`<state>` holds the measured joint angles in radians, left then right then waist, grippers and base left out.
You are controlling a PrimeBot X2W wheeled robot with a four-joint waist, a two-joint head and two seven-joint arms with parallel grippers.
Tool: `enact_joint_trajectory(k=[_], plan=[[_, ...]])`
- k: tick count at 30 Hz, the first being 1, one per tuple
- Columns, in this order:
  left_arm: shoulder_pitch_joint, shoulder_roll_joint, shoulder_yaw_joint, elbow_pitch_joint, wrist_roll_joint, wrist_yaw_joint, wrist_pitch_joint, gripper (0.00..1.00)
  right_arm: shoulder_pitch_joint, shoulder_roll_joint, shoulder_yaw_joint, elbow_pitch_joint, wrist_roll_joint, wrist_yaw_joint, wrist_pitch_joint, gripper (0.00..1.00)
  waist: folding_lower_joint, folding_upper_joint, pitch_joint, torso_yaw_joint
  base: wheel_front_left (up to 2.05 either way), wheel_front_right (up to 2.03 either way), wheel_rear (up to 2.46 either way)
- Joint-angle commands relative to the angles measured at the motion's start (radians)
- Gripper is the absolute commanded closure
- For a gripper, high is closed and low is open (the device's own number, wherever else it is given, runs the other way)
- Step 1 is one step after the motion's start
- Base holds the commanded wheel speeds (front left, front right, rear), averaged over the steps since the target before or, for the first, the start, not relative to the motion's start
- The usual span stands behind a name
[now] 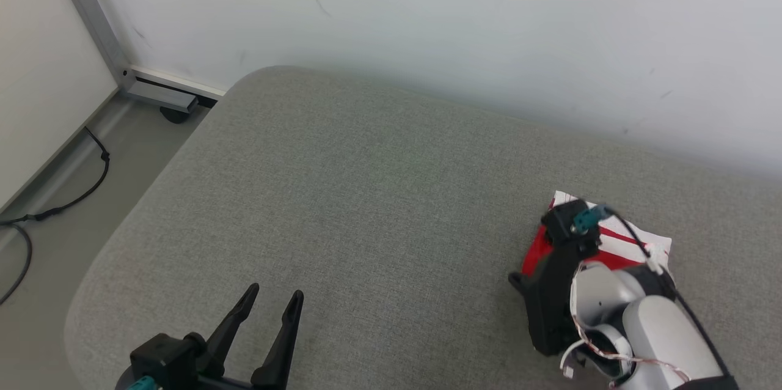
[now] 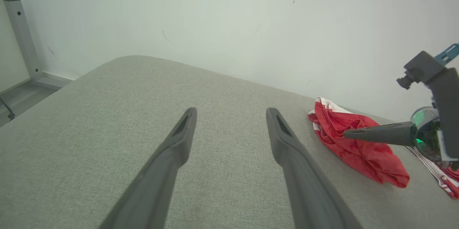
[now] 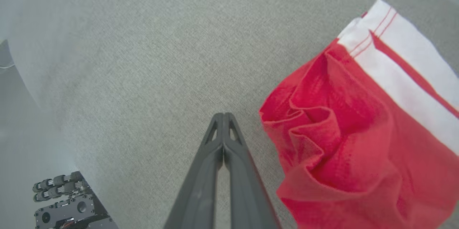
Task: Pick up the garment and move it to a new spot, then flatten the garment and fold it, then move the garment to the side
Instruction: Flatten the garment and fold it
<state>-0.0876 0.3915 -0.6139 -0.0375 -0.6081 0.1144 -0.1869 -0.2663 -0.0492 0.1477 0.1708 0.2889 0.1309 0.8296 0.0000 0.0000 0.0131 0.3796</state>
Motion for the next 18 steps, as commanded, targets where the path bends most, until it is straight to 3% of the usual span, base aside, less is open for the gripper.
enact_joint_trajectory(k=[1,11,18], plan=[[-0.005,0.005,0.003,0.004,-0.012,0.004,-0.006,0.0,-0.015,-0.003,-0.004,-0.01,0.009,-0.001,-0.006,1.0,0.0,0.0,-0.002,0.0,0.0,0.0,0.0],[0.009,0.015,0.005,-0.012,-0.012,0.014,-0.01,0.0,-0.061,-0.003,-0.184,-0.146,-0.131,-0.001,0.041,1.0,0.0,0.0,-0.004,-0.017,0.0,0.0,0.0],[-0.012,0.005,-0.004,-0.014,-0.008,0.009,-0.014,0.0,-0.003,-0.012,-0.296,-0.133,-0.218,-0.001,0.008,1.0,0.0,0.0,0.023,-0.013,0.0,0.0,0.0]])
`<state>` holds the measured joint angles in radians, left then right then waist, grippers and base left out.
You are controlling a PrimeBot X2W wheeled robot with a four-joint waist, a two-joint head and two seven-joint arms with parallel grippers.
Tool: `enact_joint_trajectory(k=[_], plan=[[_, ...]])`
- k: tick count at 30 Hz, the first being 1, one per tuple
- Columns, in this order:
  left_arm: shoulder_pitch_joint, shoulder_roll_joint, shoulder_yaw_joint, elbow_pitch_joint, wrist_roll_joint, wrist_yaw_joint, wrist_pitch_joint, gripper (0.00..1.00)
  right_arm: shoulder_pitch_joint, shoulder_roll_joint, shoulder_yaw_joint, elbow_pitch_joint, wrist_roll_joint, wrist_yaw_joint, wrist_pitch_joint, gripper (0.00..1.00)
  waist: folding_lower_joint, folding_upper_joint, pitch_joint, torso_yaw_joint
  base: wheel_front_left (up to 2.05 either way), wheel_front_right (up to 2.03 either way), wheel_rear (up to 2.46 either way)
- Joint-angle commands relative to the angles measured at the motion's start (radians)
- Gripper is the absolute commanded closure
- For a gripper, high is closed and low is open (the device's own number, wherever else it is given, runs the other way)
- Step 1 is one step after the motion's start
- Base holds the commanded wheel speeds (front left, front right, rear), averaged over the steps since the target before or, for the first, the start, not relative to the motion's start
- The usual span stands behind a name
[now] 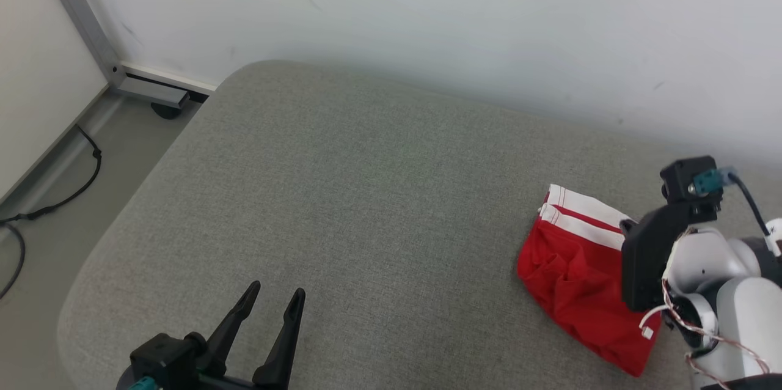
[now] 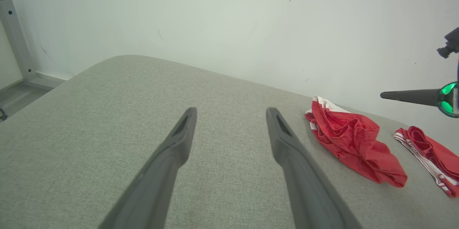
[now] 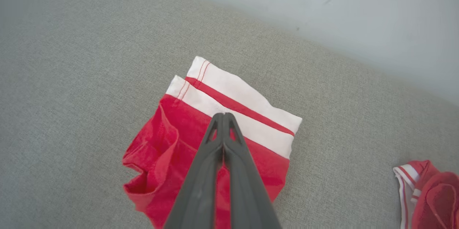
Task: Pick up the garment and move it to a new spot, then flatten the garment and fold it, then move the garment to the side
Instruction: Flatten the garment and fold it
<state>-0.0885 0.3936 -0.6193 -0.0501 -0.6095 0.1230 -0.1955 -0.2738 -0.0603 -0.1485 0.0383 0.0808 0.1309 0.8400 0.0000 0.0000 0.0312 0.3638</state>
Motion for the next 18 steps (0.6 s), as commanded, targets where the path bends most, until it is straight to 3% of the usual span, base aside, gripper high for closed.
enact_joint_trajectory(k=[1,9,18], plan=[[-0.014,0.001,0.0,0.0,-0.007,-0.001,-0.007,0.0,0.014,-0.001,-0.003,0.013,-0.021,-0.001,-0.018,1.0,0.0,0.0,0.01,0.004,0.0,0.0,0.0],[-0.032,-0.004,-0.002,0.014,-0.008,-0.008,-0.012,0.0,0.037,0.008,0.036,0.15,-0.052,-0.001,-0.106,1.0,0.0,0.0,0.036,0.022,0.0,0.0,0.0],[-0.037,-0.008,-0.008,0.022,-0.015,-0.008,-0.014,0.0,0.017,0.008,0.147,0.242,0.026,-0.001,-0.156,1.0,0.0,0.0,0.034,0.035,0.0,0.0,0.0]])
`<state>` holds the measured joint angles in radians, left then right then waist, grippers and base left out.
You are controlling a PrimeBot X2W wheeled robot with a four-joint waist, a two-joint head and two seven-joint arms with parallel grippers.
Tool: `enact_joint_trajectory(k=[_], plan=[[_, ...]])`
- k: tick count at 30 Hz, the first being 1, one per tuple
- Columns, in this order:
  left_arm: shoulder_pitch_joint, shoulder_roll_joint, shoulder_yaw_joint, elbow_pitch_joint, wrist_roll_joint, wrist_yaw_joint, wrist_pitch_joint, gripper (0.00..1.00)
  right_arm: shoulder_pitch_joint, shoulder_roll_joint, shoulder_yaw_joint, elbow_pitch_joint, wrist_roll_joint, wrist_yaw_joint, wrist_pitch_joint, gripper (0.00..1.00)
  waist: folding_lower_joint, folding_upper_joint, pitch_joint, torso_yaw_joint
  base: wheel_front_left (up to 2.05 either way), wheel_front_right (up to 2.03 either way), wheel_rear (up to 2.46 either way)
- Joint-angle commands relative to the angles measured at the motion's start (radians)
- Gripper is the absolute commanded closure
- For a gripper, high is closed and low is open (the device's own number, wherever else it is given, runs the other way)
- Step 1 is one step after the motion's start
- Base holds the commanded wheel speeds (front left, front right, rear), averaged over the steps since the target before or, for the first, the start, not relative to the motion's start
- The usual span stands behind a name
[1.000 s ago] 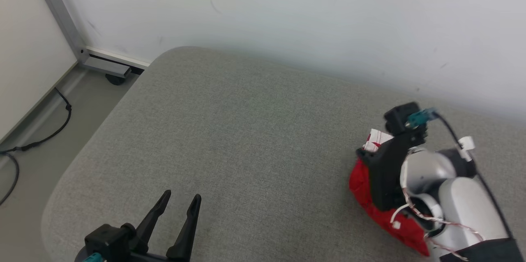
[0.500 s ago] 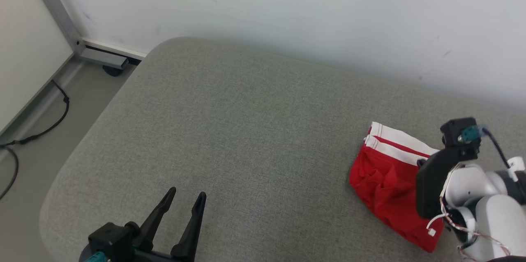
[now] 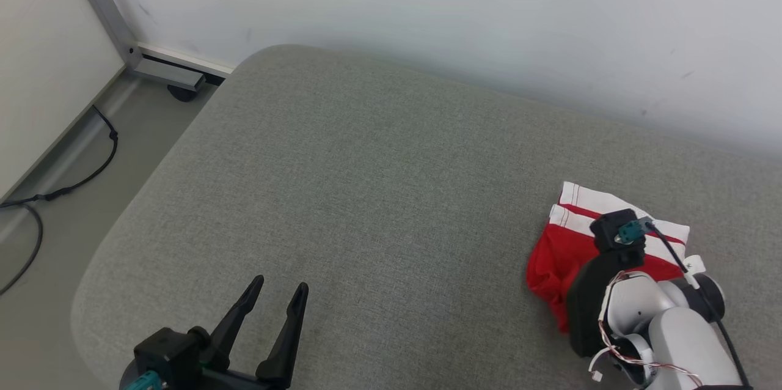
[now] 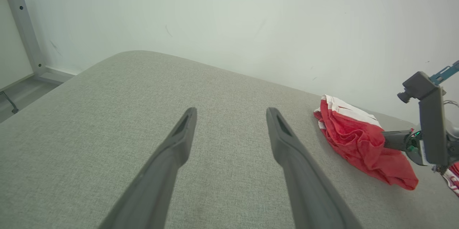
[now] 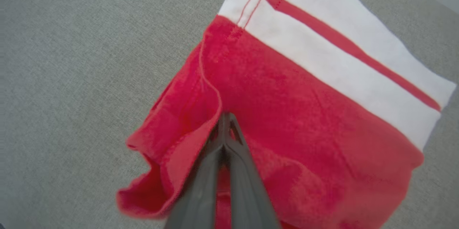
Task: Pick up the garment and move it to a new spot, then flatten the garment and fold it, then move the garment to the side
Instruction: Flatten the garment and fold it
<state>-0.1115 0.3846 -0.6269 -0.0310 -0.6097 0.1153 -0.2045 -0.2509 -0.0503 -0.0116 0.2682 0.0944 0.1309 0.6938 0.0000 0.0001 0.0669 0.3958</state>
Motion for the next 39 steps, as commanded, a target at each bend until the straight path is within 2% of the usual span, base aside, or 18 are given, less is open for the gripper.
enact_joint_trajectory(k=[1,16,25,26,27,28,33,39], plan=[[-0.014,0.001,-0.001,0.003,-0.015,-0.001,-0.006,0.0,-0.009,-0.001,0.021,0.018,0.016,-0.001,-0.014,1.0,0.0,-0.0001,-0.002,0.004,0.0,0.0,0.0],[-0.004,0.001,-0.011,0.011,-0.016,0.001,-0.007,0.0,-0.052,-0.001,0.178,0.086,0.132,-0.001,-0.052,1.0,0.0,-0.0001,-0.022,0.014,0.0,0.0,0.0],[0.012,0.013,-0.01,0.008,-0.021,0.007,-0.004,0.0,-0.138,-0.002,0.246,0.073,0.261,-0.001,-0.078,1.0,0.0,-0.0001,-0.045,0.007,0.0,0.0,0.0],[0.015,0.015,-0.01,0.006,-0.022,0.009,-0.004,0.0,-0.151,-0.002,0.242,0.066,0.267,-0.001,-0.069,0.73,0.0,-0.0001,-0.047,0.005,0.0,0.0,0.0],[0.018,0.017,-0.01,0.004,-0.022,0.011,-0.003,0.0,-0.166,-0.002,0.231,0.057,0.266,-0.001,-0.062,0.22,0.0,-0.0001,-0.051,0.002,0.0,0.0,0.0],[0.021,0.019,-0.009,0.003,-0.022,0.013,-0.002,0.0,-0.176,-0.003,0.209,0.052,0.258,-0.001,-0.051,0.0,0.0,-0.0001,-0.054,-0.001,0.0,0.0,0.0],[0.027,0.028,-0.01,-0.01,-0.022,0.018,0.0,0.0,-0.192,-0.003,0.069,-0.005,0.175,-0.001,0.021,0.0,0.0,-0.0001,-0.065,-0.018,0.0,0.0,0.0],[0.024,0.033,-0.007,-0.024,-0.021,0.022,-0.002,0.0,-0.129,-0.002,-0.128,-0.067,0.107,-0.001,0.088,0.0,0.0,-0.0001,-0.054,-0.039,0.0,0.0,0.0]])
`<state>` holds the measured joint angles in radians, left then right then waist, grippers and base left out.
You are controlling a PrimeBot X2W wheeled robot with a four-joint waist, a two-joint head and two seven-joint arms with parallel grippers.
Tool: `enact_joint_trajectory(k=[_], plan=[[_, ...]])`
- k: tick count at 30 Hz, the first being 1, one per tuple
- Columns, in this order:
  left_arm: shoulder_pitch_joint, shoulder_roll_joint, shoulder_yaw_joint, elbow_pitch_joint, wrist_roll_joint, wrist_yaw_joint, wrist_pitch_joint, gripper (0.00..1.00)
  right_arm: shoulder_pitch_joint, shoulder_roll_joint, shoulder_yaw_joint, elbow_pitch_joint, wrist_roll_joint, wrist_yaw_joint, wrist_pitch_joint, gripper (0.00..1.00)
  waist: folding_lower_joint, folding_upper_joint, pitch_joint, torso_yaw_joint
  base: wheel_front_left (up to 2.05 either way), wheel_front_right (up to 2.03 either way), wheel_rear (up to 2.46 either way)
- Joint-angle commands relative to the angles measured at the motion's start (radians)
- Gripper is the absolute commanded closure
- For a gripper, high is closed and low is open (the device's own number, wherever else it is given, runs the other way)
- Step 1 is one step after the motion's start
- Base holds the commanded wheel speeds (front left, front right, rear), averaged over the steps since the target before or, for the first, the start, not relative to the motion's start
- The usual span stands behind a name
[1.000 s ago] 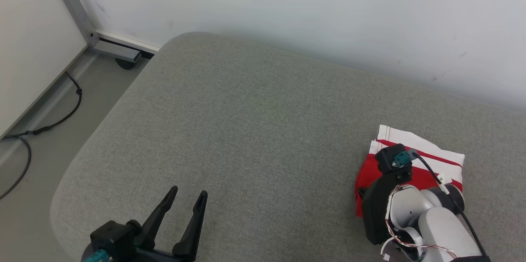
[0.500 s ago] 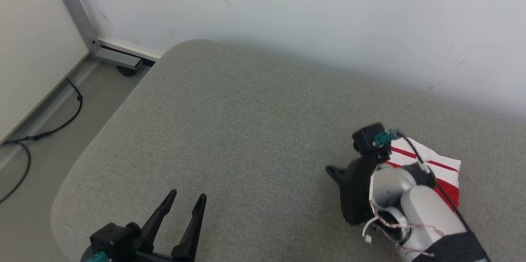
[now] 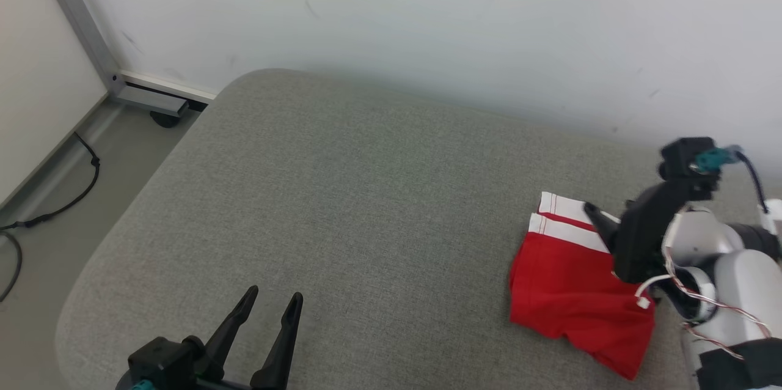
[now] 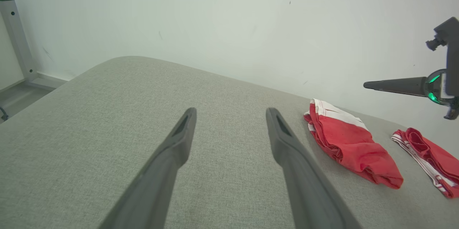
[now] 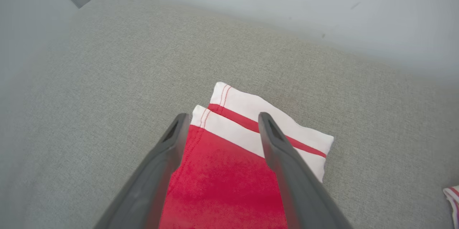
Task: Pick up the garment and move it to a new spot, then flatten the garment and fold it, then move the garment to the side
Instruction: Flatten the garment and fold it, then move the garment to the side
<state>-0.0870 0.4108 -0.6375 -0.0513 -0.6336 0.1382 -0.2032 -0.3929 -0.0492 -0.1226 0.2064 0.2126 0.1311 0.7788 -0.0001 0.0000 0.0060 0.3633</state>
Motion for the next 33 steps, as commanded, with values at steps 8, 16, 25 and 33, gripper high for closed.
enact_joint_trajectory(k=[8,16,25,33], plan=[[-0.03,-0.002,-0.002,-0.002,0.008,-0.008,-0.007,0.0,0.084,-0.003,-0.172,0.016,-0.023,-0.001,0.008,0.0,0.0001,0.0,0.055,-0.027,0.0,0.0,0.0],[-0.047,-0.008,-0.006,0.011,0.007,-0.013,-0.012,0.0,0.11,-0.003,-0.24,0.086,-0.04,-0.001,0.026,0.0,0.0001,0.0,0.076,-0.025,0.0,0.0,0.0],[-0.055,-0.008,-0.008,0.02,0.002,-0.019,-0.015,0.0,0.084,-0.003,-0.253,0.163,0.016,-0.001,0.058,0.0,0.0001,0.0,0.082,-0.024,0.0,0.0,0.0],[-0.066,-0.011,-0.017,0.026,-0.003,-0.024,-0.013,0.0,0.041,-0.001,-0.254,0.298,0.026,-0.001,0.07,0.0,0.0001,0.0,0.088,-0.004,0.0,0.0,0.0]])
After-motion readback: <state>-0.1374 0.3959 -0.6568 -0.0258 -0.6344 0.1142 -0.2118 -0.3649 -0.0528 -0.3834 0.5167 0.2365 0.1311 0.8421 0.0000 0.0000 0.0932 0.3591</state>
